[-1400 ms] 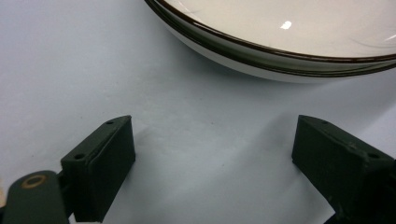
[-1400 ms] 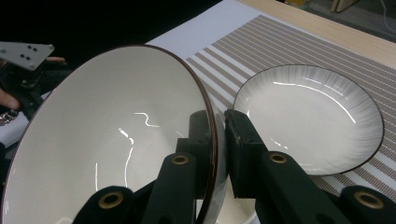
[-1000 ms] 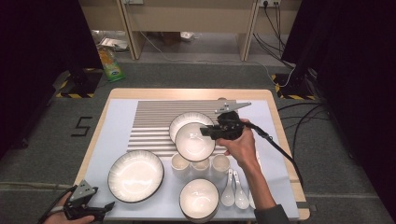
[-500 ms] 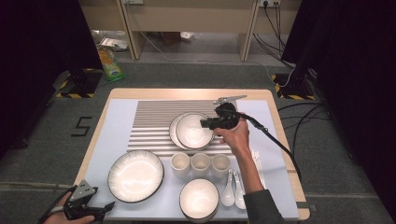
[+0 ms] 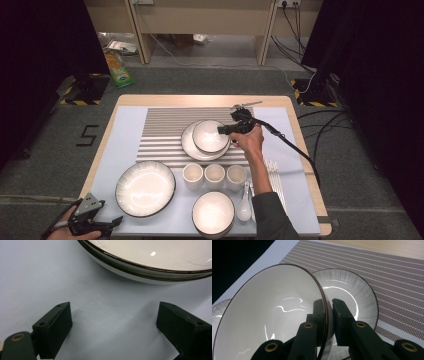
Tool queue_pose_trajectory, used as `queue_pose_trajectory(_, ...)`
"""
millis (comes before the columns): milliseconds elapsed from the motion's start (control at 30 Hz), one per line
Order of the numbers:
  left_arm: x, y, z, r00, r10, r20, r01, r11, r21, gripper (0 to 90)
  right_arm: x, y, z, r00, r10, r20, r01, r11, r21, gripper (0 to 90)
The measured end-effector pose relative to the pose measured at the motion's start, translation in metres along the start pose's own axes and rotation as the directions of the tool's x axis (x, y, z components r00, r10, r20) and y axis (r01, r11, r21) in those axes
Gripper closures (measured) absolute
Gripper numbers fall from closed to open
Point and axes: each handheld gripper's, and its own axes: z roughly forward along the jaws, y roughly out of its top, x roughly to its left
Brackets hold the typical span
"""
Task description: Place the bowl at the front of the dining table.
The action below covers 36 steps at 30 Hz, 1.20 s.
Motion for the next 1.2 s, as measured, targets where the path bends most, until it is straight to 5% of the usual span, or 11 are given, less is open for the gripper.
queue_pose_trajectory(1200, 0.000, -0.001, 0.000, 1.0000, -0.002, 0.001, 0.002, 1.0000, -0.005, 11.7, -0.025, -0.004, 0.055, 0.9912, 0.107, 0.078, -0.114, 0.990, 0.088, 80.9)
